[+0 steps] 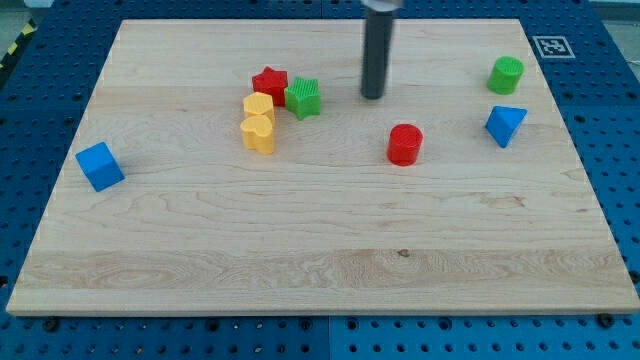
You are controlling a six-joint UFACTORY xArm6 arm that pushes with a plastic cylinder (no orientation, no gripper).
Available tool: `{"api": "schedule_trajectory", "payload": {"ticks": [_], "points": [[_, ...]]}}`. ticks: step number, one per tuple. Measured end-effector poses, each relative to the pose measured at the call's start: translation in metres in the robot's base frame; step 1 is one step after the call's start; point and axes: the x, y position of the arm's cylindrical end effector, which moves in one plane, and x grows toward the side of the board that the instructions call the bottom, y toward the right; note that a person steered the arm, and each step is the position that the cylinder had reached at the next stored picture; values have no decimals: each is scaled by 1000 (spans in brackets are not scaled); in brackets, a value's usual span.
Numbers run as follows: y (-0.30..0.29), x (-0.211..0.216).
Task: Push red circle up a bit
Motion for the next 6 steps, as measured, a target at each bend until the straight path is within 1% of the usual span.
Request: {"api": "schedule_trajectory", "payload": {"ticks": [1, 3, 4, 5, 6], "points": [[45, 31], [109, 111], [112, 144], [72, 151], [27, 135]]}}
